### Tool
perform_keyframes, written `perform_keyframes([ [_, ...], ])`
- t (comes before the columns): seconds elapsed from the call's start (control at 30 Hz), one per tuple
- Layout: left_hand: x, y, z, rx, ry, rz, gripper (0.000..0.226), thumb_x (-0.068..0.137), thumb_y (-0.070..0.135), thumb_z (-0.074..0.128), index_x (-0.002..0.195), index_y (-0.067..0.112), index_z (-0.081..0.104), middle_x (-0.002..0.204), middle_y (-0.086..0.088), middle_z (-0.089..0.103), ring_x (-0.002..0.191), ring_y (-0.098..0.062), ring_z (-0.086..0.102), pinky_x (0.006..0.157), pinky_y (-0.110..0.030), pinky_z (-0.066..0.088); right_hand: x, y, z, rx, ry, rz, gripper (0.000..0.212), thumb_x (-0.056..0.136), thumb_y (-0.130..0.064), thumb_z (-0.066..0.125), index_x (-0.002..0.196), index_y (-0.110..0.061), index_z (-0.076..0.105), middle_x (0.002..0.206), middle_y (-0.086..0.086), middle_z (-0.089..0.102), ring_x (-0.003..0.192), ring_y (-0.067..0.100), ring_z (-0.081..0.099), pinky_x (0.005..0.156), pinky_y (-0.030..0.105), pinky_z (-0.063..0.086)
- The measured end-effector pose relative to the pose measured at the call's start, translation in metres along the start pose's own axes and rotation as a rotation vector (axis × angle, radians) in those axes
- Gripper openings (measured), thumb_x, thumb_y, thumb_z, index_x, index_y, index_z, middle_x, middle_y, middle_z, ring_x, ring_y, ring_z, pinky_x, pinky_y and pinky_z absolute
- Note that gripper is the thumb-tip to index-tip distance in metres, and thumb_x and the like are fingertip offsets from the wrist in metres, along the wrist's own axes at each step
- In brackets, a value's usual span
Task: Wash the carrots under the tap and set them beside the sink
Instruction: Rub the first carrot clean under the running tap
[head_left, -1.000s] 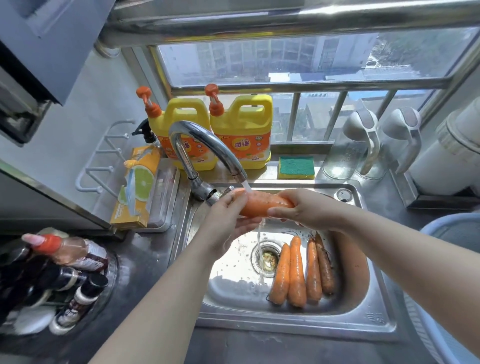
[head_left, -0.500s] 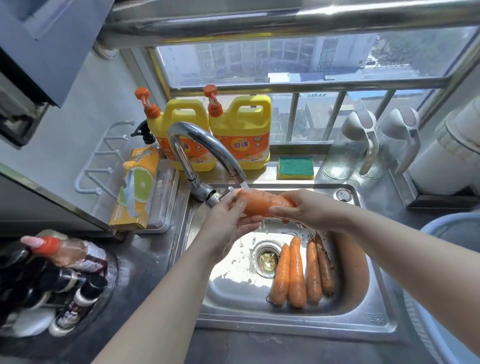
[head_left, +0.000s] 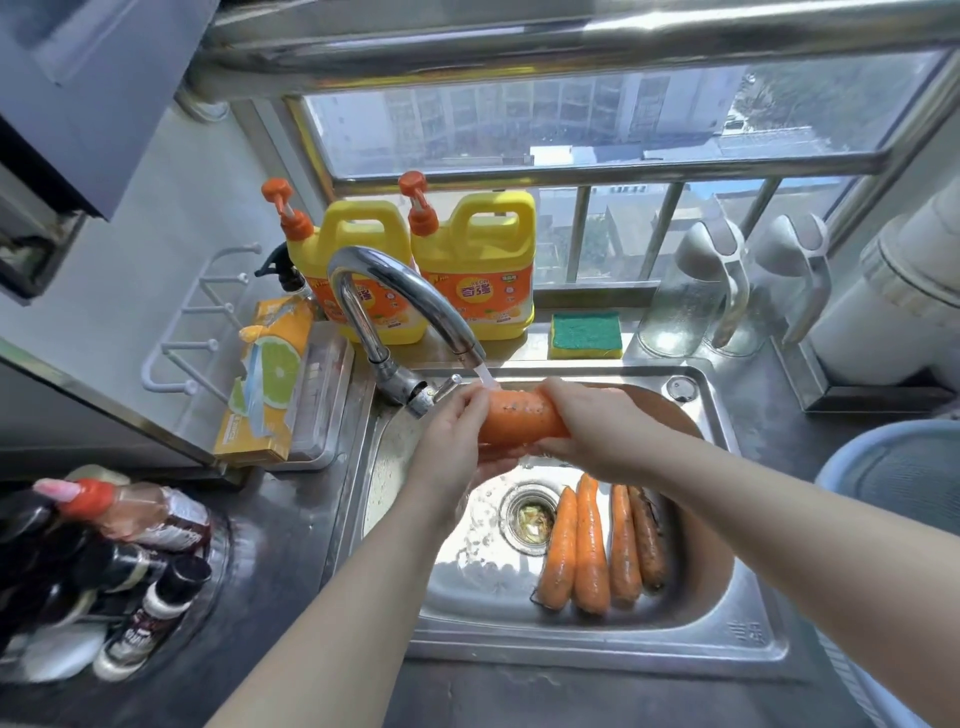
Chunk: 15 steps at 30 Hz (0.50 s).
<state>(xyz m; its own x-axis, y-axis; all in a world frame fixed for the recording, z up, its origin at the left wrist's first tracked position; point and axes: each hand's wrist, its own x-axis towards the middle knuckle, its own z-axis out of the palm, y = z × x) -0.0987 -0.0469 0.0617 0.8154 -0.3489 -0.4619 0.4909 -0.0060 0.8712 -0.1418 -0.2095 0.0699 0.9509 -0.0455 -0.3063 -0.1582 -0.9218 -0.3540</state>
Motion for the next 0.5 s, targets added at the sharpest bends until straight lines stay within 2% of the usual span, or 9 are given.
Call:
perform_keyframes([
  [0.03,-0.001,0.0,-0.003,-0.039,-0.035,-0.034,0.017,0.108,0.027,0.045,0.103,0.03,0.061,0.103,-0.017,0.067,0.07,-0.028,0.07,0.068,-0.033,0.059,0.0,0.003,0.0,0.104,-0.062,0.012,0.05,0.093,-0.046,0.065,0.132,-0.025,0.044,0.119,-0.003,0.061,0.105,0.019,0.059,0.094,0.037,0.044],
  [0.1,-0.002,-0.001,-0.009,-0.109,-0.089,-0.091,0.021,0.108,0.026,0.043,0.112,0.028,0.063,0.111,-0.018,0.066,0.074,-0.028,0.069,0.069,-0.033,0.059,0.001,0.008,0.001,0.312,-0.142,0.014,0.053,0.091,-0.037,0.071,0.135,-0.024,0.044,0.109,-0.004,0.06,0.088,0.012,0.058,0.077,0.026,0.045],
  [0.17,-0.001,-0.001,-0.012,-0.171,-0.109,-0.136,0.024,0.108,0.026,0.043,0.114,0.02,0.066,0.107,-0.015,0.065,0.07,-0.024,0.066,0.067,-0.032,0.059,0.002,0.009,0.004,0.39,-0.131,-0.008,0.052,0.091,-0.031,0.073,0.134,-0.023,0.045,0.105,-0.004,0.059,0.081,0.007,0.056,0.066,0.019,0.041],
  [0.23,0.002,0.0,-0.01,-0.21,-0.1,-0.154,0.026,0.108,0.026,0.043,0.115,0.013,0.065,0.105,-0.014,0.062,0.066,-0.021,0.063,0.062,-0.03,0.058,0.004,0.01,0.009,0.373,-0.075,-0.022,0.052,0.09,-0.029,0.074,0.134,-0.023,0.045,0.109,-0.003,0.058,0.085,0.01,0.057,0.07,0.022,0.042],
  [0.37,0.007,0.004,0.001,-0.227,-0.088,-0.157,0.03,0.106,0.035,0.047,0.118,0.011,0.06,0.106,-0.017,0.059,0.061,-0.019,0.061,0.054,-0.028,0.054,0.008,0.007,0.016,0.26,0.082,-0.027,0.053,0.09,-0.035,0.071,0.133,-0.024,0.043,0.119,0.001,0.06,0.103,0.023,0.059,0.089,0.04,0.05],
  [0.43,0.009,0.007,0.007,-0.265,-0.045,-0.17,0.025,0.102,0.037,0.055,0.108,0.014,0.061,0.09,-0.013,0.06,0.054,-0.017,0.055,0.046,-0.024,0.049,0.008,0.005,0.018,0.084,0.186,-0.066,0.055,0.092,-0.039,0.067,0.137,-0.023,0.042,0.126,0.004,0.059,0.109,0.029,0.057,0.092,0.046,0.048],
  [0.5,0.01,0.007,0.011,-0.253,0.027,-0.142,0.022,0.1,0.038,0.057,0.1,0.017,0.06,0.074,-0.009,0.058,0.048,-0.015,0.048,0.043,-0.022,0.042,0.007,0.002,0.018,-0.042,0.235,-0.088,0.057,0.094,-0.041,0.063,0.142,-0.021,0.04,0.131,0.005,0.056,0.112,0.03,0.055,0.093,0.045,0.046],
])
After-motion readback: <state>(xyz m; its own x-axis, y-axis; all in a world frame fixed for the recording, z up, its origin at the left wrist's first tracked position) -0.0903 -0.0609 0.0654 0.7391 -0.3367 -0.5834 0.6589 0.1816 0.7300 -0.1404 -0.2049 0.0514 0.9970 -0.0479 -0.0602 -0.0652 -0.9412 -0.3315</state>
